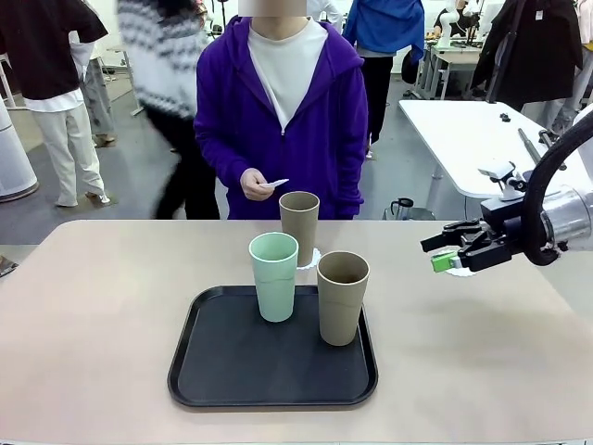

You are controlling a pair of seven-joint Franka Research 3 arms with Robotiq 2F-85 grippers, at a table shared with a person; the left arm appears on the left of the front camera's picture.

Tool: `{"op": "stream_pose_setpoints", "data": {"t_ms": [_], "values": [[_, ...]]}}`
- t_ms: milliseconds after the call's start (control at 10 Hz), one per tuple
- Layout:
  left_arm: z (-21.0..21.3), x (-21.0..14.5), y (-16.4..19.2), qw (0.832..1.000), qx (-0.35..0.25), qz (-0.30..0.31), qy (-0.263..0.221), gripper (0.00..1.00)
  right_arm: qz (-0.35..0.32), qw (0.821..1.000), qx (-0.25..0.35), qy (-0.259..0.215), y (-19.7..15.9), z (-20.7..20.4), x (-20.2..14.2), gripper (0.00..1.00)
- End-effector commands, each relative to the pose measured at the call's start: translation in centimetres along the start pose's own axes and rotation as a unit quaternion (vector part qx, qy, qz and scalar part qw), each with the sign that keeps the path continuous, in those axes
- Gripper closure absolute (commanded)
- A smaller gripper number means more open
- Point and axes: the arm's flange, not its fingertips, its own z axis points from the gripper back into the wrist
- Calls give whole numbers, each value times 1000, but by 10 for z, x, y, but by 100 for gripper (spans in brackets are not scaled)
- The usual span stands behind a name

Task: Place coasters on the table and set cups on them.
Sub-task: Take one Reusable plastic cup from the Flat Tray and place it on a coaster set by the human.

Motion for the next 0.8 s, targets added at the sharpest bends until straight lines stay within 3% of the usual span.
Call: {"op": "stream_pose_setpoints", "data": {"t_ms": [0,700], "values": [[1,-1,-2,1000,0,-2,-3,0,36,999,14,-37,1,-14,-19,0],[1,-1,-2,1000,0,-2,-3,0,81,993,30,-87,-13,-65,-53,0]]}}
